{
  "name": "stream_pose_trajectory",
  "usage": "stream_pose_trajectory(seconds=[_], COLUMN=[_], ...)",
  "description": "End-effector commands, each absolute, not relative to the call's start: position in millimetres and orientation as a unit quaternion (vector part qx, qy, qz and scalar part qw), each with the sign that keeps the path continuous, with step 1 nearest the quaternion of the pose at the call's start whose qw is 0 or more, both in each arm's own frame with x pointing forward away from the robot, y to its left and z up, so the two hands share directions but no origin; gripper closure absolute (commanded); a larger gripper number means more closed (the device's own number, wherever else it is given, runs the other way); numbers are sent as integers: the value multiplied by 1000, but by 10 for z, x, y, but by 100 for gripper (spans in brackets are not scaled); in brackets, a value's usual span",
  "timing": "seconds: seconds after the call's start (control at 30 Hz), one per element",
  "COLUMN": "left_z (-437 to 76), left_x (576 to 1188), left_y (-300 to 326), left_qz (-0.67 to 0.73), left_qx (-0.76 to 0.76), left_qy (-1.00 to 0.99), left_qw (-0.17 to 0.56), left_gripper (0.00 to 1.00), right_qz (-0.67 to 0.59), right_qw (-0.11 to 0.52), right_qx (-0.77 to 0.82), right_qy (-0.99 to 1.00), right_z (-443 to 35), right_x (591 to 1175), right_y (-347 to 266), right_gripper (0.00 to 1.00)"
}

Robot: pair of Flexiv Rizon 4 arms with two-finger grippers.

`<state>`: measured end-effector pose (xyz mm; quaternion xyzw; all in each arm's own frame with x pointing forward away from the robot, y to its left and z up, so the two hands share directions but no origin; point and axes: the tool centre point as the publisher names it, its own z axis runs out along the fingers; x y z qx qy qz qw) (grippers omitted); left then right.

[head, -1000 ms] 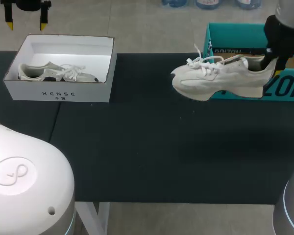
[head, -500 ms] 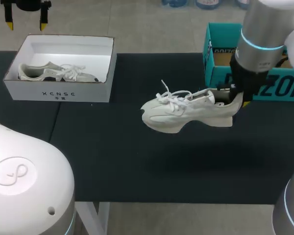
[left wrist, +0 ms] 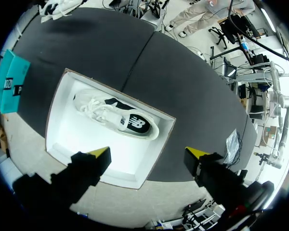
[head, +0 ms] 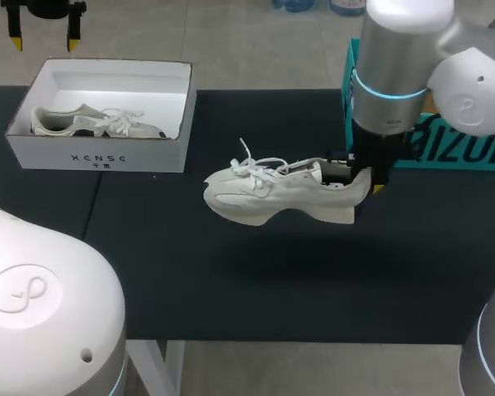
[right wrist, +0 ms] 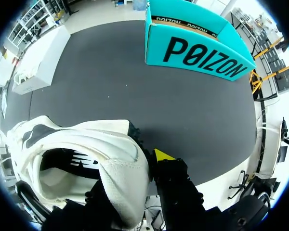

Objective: Take the shoe out of the shoebox, open the shoe tongue, remove and reinsert the insole, then place the shoe into the shoebox

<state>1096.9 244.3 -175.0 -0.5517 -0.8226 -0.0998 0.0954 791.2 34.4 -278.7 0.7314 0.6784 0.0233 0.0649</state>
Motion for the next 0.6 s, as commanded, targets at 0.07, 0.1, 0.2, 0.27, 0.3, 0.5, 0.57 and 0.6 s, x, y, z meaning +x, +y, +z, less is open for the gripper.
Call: stream_pose_trajectory(seconds=[0.07, 0.1, 0.2, 0.27, 0.3, 0.5, 0.57, 0.6], left_z=[-1743, -1743, -1743, -1743, -1743, -1743, -1743, -1743], left_x=[10976, 10976, 10976, 10976, 10976, 10976, 10976, 10976], left_y=[2445, 2445, 2445, 2445, 2445, 2445, 2445, 2445], left_qz=[-100, -100, -100, -100, -100, -100, -100, -100], left_qx=[-552, -552, -552, -552, -552, -552, -552, -552], left_qy=[-822, -822, -822, -822, -822, -822, -822, -822], left_qw=[97, 97, 97, 97, 97, 97, 97, 97], left_gripper=[0, 0, 0, 0, 0, 0, 0, 0], right_qz=[-3, -7, -12, -14, -13, -22, -19, -21], right_qw=[90, 92, 86, 86, 85, 109, 113, 119], right_qx=[740, 739, 735, 734, 731, 726, 732, 733], right_qy=[666, 667, 672, 674, 677, 678, 672, 669], right_z=[-2897, -2936, -3091, -3179, -3232, -3529, -3637, -3684], right_x=[7936, 7917, 7878, 7857, 7868, 8022, 8099, 8136], right_y=[686, 740, 882, 952, 980, 996, 960, 938], right_gripper=[100, 100, 100, 100, 100, 100, 100, 100])
